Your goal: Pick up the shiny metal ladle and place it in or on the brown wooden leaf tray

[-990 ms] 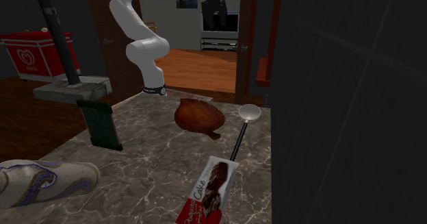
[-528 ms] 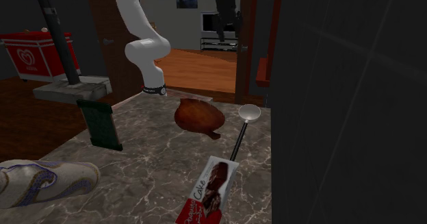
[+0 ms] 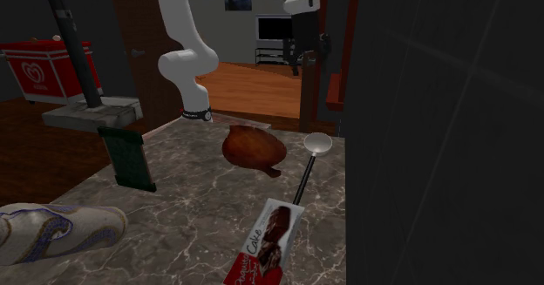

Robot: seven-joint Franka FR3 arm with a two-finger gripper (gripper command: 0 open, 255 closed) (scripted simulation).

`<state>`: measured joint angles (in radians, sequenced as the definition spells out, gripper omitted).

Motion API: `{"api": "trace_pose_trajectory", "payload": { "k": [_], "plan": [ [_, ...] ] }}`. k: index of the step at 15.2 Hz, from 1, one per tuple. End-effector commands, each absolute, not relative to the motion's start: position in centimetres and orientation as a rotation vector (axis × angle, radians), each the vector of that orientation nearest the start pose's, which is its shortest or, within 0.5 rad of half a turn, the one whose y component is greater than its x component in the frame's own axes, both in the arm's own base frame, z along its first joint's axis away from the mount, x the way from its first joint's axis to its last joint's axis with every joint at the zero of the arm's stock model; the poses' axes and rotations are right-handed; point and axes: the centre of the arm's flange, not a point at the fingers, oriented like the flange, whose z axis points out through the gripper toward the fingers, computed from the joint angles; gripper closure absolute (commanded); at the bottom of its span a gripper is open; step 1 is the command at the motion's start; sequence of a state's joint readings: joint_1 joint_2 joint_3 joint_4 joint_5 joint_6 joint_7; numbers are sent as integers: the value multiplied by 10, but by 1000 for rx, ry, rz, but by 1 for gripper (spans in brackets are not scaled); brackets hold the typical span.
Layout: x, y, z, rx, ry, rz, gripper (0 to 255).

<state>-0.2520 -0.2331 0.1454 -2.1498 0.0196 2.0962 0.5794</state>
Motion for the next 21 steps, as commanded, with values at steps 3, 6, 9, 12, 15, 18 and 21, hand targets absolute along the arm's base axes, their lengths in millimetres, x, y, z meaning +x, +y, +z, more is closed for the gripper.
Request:
{"api": "trace_pose_trajectory", "payload": {
  "k": [3, 6, 9, 12, 15, 18, 21],
  "plan": [
    [529, -80, 490, -2836, 1277, -269, 0],
    [549, -108, 470, -2765, 1436, -263, 0],
    [565, -137, 451, -2686, 1590, -257, 0],
    [578, -168, 431, -2598, 1740, -249, 0],
    [587, -200, 411, -2502, 1885, -241, 0],
    [593, -233, 390, -2398, 2024, -232, 0],
    [595, -261, 373, -2303, 2139, -224, 0]
  ]
}}
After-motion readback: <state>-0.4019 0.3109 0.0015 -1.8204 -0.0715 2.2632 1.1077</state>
